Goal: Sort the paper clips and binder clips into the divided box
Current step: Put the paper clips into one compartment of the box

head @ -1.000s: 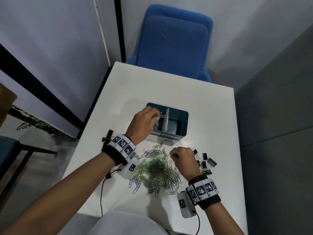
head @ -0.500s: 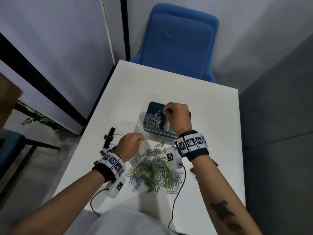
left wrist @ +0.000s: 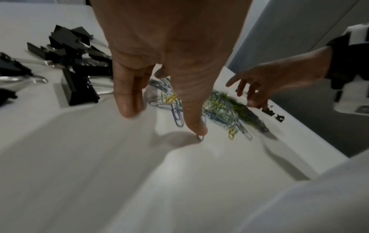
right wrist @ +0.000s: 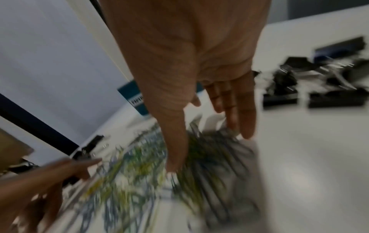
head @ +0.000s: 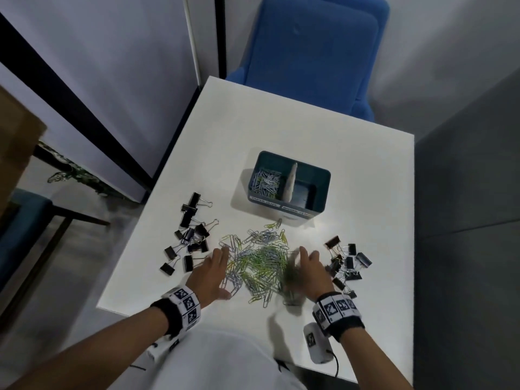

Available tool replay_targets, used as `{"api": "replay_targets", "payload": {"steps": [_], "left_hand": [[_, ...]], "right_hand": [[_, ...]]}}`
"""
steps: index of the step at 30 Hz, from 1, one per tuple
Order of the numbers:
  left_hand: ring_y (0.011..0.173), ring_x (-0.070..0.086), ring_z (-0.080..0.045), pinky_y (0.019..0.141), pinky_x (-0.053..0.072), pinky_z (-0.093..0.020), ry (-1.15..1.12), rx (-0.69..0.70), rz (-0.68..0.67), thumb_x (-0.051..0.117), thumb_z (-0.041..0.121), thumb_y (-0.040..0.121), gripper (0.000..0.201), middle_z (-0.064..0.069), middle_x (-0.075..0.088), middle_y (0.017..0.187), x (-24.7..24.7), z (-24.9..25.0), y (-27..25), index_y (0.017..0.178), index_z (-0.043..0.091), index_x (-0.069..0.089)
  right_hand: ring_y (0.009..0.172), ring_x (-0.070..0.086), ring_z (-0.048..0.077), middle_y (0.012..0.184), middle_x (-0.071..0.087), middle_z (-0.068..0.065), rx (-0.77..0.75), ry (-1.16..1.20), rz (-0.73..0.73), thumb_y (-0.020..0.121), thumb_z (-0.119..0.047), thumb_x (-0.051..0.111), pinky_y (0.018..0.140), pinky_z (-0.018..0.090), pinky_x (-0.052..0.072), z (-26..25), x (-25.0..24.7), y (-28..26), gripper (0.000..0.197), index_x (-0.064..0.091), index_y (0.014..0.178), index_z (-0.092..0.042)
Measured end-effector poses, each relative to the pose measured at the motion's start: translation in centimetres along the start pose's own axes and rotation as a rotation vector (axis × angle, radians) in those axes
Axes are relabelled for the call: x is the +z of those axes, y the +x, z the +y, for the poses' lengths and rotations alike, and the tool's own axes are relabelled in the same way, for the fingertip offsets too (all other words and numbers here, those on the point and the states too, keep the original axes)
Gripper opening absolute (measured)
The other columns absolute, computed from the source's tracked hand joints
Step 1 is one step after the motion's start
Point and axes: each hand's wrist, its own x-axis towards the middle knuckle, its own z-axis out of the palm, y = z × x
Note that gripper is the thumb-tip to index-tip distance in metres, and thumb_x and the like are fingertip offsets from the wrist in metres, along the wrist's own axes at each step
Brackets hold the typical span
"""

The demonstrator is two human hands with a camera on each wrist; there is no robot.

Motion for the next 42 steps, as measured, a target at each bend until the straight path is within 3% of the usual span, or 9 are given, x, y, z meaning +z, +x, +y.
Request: {"api": "replay_targets", "payload": {"steps": [7, 14, 20, 24, 27, 32, 34, 37, 42], "left_hand": [[0.092, 0.056, -0.026, 0.061, 0.048, -0.031, -0.108, 0.142, 0.099, 0.07, 0.021, 0.084, 0.081, -0.009, 0.04, 0.12, -0.2, 2.8, 2.3, 0.145, 0.017, 0.018], [0.081, 0.061, -0.036, 0.061, 0.042, -0.039, -0.153, 0.118, 0.142, 0.054, 0.005, 0.09, 0.037, -0.014, 0.053, 0.113, -1.9, 4.1, 3.6, 0.126, 0.01, 0.047], [0.076, 0.058, -0.028, 0.062, 0.043, -0.036, -0.316, 0.077, 0.156, 0.054, 0.007, 0.089, 0.01, -0.005, 0.056, 0.09, -3.3, 3.4, 3.8, 0.088, 0.016, 0.049], [0.067, 0.053, -0.01, 0.059, 0.044, -0.028, -0.43, 0.102, 0.215, 0.055, 0.002, 0.089, 0.013, 0.0, 0.06, 0.083, -5.0, 3.5, 3.4, 0.085, 0.014, 0.058], [0.069, 0.053, -0.009, 0.062, 0.044, -0.027, -0.486, 0.137, 0.27, 0.058, 0.006, 0.09, 0.008, 0.0, 0.061, 0.084, -6.7, 3.9, 3.0, 0.085, 0.012, 0.06], [0.071, 0.057, -0.009, 0.061, 0.046, -0.02, -0.558, 0.222, 0.404, 0.063, 0.01, 0.09, 0.006, 0.005, 0.061, 0.081, -10.9, 4.5, 2.8, 0.084, 0.012, 0.063], [0.069, 0.055, -0.004, 0.059, 0.042, -0.013, -0.561, 0.249, 0.46, 0.062, 0.01, 0.09, 0.005, 0.006, 0.06, 0.081, -13.4, 4.9, 3.1, 0.086, 0.012, 0.063], [0.069, 0.055, -0.002, 0.059, 0.042, -0.012, -0.56, 0.254, 0.557, 0.063, 0.01, 0.089, 0.002, 0.005, 0.061, 0.081, -17.2, 5.7, 4.7, 0.088, 0.012, 0.064], [0.075, 0.06, -0.015, 0.063, 0.042, -0.019, -0.564, 0.196, 0.596, 0.066, 0.01, 0.087, 0.003, 0.002, 0.062, 0.081, -20.7, 6.7, 9.7, 0.088, 0.012, 0.064]], "right_hand": [[0.087, 0.057, 0.028, 0.11, 0.037, 0.005, -0.082, 0.063, 0.101, 0.066, -0.024, 0.083, 0.069, 0.034, 0.057, -1.0, 3.2, -0.1, 0.077, 0.032, 0.124, -0.024], [0.086, 0.06, 0.034, 0.11, 0.047, 0.008, -0.086, 0.084, 0.154, 0.078, -0.02, 0.075, 0.073, 0.039, 0.051, -3.1, 2.2, 1.0, 0.046, 0.048, 0.114, -0.012], [0.08, 0.062, 0.023, 0.089, 0.065, 0.004, -0.08, 0.148, 0.243, 0.08, -0.01, 0.068, 0.063, 0.024, 0.04, -1.7, 1.7, 0.9, 0.01, 0.068, 0.089, -0.015], [0.058, 0.056, 0.012, 0.063, 0.066, -0.001, -0.102, 0.153, 0.3, 0.082, -0.002, 0.061, 0.051, 0.012, 0.03, -1.2, 0.8, 0.2, 0.024, 0.072, 0.066, -0.016], [0.044, 0.033, -0.001, 0.042, 0.036, -0.011, -0.143, 0.151, 0.342, 0.079, 0.003, 0.059, 0.045, 0.011, 0.023, -1.3, -0.3, -0.8, 0.053, 0.037, 0.042, -0.028], [0.042, 0.019, 0.008, 0.043, 0.019, 0.0, -0.227, 0.158, 0.382, 0.069, 0.008, 0.058, 0.045, 0.018, 0.018, -1.6, -2.2, -2.4, 0.047, 0.028, 0.048, -0.022], [0.045, 0.025, 0.012, 0.046, 0.029, 0.005, -0.211, 0.162, 0.369, 0.069, 0.006, 0.059, 0.046, 0.022, 0.024, -1.3, -2.6, -2.3, 0.031, 0.036, 0.055, -0.009], [0.057, 0.059, 0.023, 0.06, 0.061, 0.013, -0.206, 0.17, 0.344, 0.072, 0.001, 0.064, 0.054, 0.034, 0.048, -1.2, -3.8, -2.6, 0.013, 0.066, 0.062, -0.006], [0.068, 0.067, 0.019, 0.074, 0.072, 0.01, -0.291, 0.216, 0.415, 0.078, -0.003, 0.073, 0.069, 0.034, 0.055, -3.5, -9.0, -4.1, 0.007, 0.073, 0.072, -0.003]]}}
